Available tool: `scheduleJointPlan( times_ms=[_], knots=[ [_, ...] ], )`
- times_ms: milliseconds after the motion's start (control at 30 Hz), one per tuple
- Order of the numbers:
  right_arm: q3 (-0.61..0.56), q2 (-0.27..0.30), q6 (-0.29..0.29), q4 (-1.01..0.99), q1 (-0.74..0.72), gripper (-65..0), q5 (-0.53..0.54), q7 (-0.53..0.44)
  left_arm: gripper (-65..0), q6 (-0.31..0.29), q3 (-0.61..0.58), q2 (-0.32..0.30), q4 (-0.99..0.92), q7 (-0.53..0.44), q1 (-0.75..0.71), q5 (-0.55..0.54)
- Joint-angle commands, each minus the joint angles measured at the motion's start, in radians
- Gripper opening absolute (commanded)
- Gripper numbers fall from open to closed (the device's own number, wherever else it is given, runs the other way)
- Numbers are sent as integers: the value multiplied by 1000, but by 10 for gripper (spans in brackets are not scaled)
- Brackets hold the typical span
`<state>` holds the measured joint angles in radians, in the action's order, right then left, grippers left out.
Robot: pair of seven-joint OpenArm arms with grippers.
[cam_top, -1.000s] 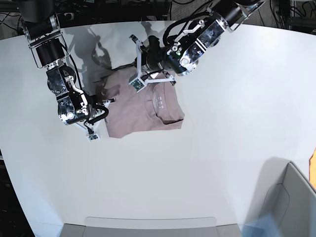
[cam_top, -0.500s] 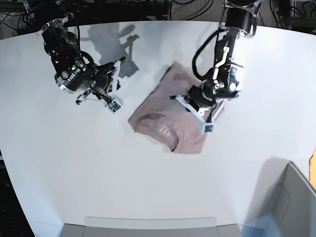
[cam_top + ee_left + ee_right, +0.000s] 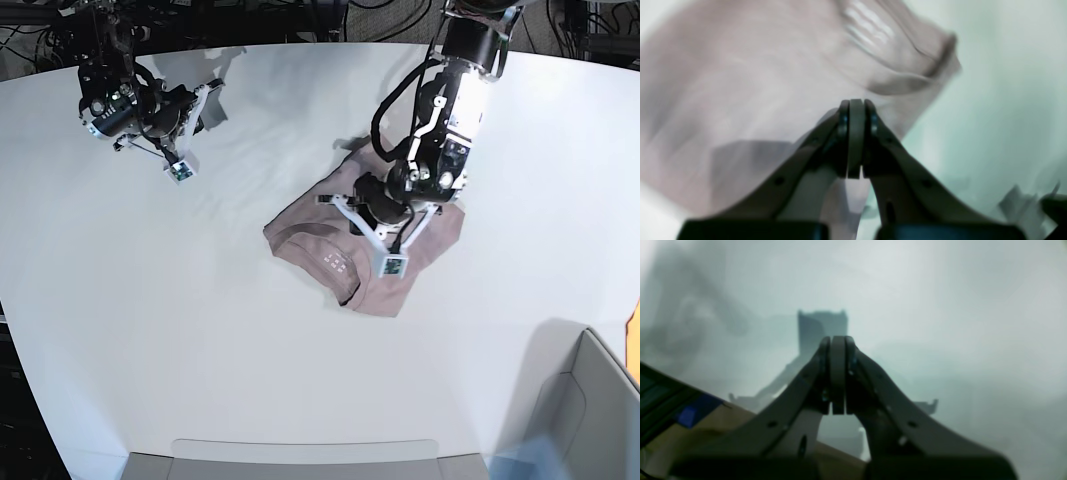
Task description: Fold the T-shirt properly
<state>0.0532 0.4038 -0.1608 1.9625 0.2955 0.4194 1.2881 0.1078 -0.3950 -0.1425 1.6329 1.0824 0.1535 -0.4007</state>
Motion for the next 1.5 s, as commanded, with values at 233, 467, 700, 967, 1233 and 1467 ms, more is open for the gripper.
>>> scheduleJointPlan(
  times_ms=[233,467,700,967,1233,1467],
  knots=[
    [107,13,-6,57,66,-650,5,-6,-650,5,210,27,-368,-192,116,9],
    [161,8,-6,59,92,-650,5,-3,-650,-1,482,-10,-549,-268,206,7],
    [164,7,-6,61,90,-650,5,-9,-650,-1,499,-49,-526,-262,246,6],
    [215,-47,-6,105,83,-650,8,-67,-650,-1,497,-47,-24,-273,70,7],
    [360,-145,-147,107,206,-650,8,-272,-650,-3,500,-47,382,-313,-289,7],
    [376,-171,-164,107,397,-650,5,-471,-650,-3,499,-79,404,-609,-630,7]
  ],
)
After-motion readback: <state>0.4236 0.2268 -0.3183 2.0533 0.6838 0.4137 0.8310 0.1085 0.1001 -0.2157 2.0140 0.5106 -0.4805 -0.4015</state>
